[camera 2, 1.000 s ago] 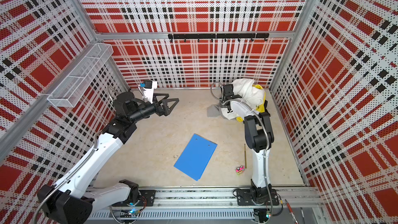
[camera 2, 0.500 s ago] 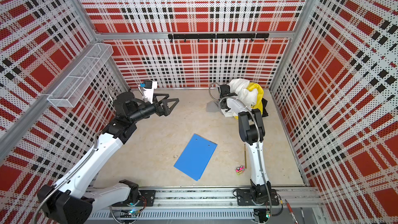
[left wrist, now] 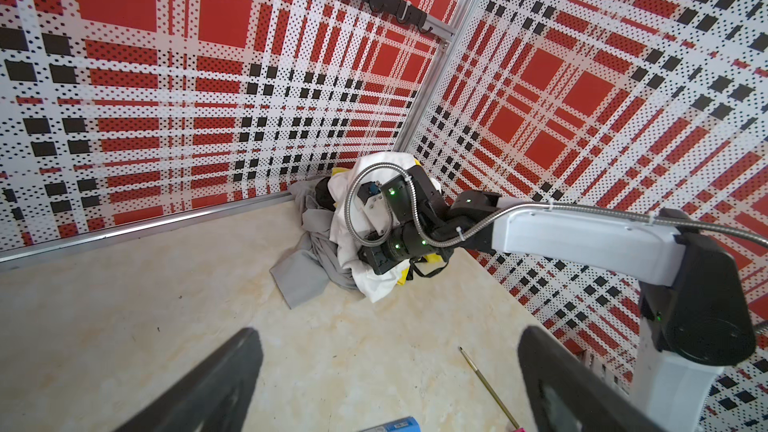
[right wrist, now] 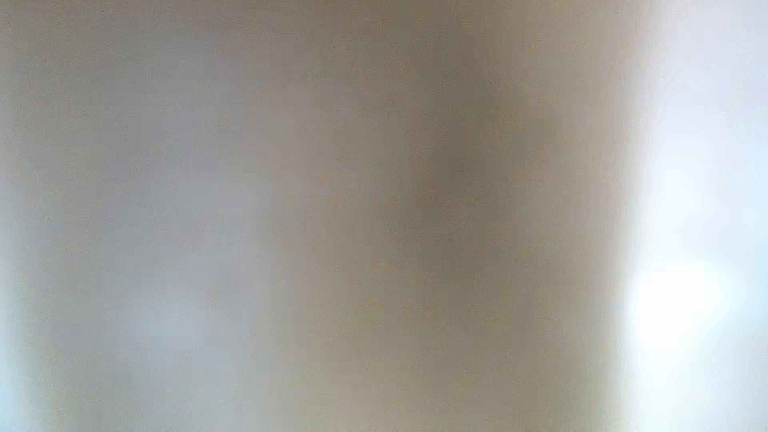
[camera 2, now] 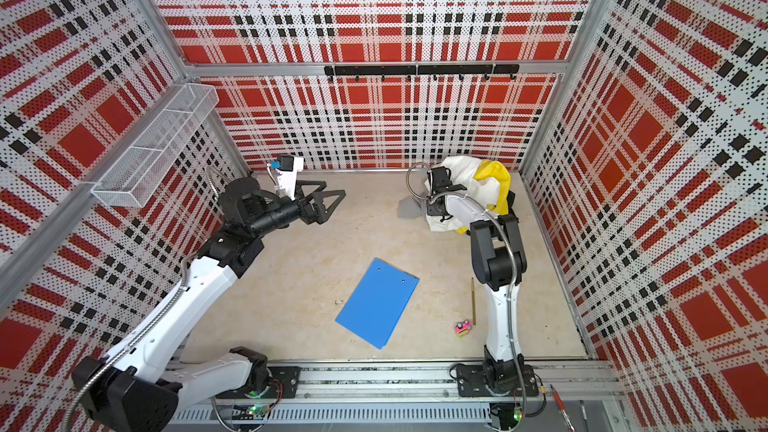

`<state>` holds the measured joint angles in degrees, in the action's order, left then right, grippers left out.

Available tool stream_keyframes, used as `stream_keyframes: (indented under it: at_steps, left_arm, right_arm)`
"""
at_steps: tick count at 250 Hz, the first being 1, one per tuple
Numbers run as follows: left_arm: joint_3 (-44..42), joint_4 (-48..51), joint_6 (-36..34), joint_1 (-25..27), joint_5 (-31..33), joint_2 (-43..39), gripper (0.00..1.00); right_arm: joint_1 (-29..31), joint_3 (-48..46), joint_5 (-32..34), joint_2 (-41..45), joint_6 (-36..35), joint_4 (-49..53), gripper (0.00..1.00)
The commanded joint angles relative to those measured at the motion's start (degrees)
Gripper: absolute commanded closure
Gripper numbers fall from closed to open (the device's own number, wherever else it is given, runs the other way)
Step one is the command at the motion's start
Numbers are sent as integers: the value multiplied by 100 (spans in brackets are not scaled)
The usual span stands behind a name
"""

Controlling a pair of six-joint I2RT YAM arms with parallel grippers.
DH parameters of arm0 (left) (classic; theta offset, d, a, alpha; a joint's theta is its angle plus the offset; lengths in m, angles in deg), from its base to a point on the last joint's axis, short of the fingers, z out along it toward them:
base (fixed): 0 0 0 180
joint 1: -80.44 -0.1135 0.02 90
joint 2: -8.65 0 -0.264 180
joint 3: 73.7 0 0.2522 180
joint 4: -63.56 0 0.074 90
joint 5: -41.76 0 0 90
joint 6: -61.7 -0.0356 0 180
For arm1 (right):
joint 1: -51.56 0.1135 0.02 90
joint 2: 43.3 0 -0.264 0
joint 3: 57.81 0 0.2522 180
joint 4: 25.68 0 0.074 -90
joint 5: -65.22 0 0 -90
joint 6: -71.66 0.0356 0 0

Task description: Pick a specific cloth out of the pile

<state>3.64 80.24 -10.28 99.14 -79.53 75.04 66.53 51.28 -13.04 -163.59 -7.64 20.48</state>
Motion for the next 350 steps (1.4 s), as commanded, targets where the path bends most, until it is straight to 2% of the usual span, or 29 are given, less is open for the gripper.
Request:
stream_keyframes:
  at_steps: [1,39,62,86,109,129,143,168,192,224,256,350]
  left_arm:
    - [-73,-206,37,11,-63,-14,1]
    - [-82,-213,35,20,-44,-39,1]
    - [-80,-222,47,22,-70,-29,1]
    - [-82,-230,53,20,-89,-21,1]
    - [-82,-231,52,20,-79,-31,1]
    - [-81,-235,53,20,-79,-39,1]
    - [-90,-234,45,29,-70,-51,1]
    - [-90,-232,35,29,-62,-56,1]
    - [-86,-235,35,31,-70,-34,1]
    - [-86,-236,52,29,-108,-15,1]
    - [-90,-239,50,33,-106,-14,1]
    - [-90,-248,48,29,-119,-31,1]
  right_arm:
    - [-328,78,-877,783,2,-120,94]
    - [-894,138,-1445,1261,79,-168,94]
    - [-1196,429,-1443,1223,121,-93,94]
    - [-1343,934,-1004,949,49,106,92]
    - [-1373,1446,-317,556,-80,283,76]
    - [-1373,1886,125,68,-173,439,56]
    - [-1373,2178,293,-311,-191,573,46]
    - [-1364,2419,417,-854,-200,640,21]
    - [-1350,2560,581,-1253,-127,756,8]
    - [-1344,2661,552,-1651,-51,978,5]
    - [-1261,2411,598,-1586,-51,849,3]
    - [-972,1463,478,714,-42,311,0]
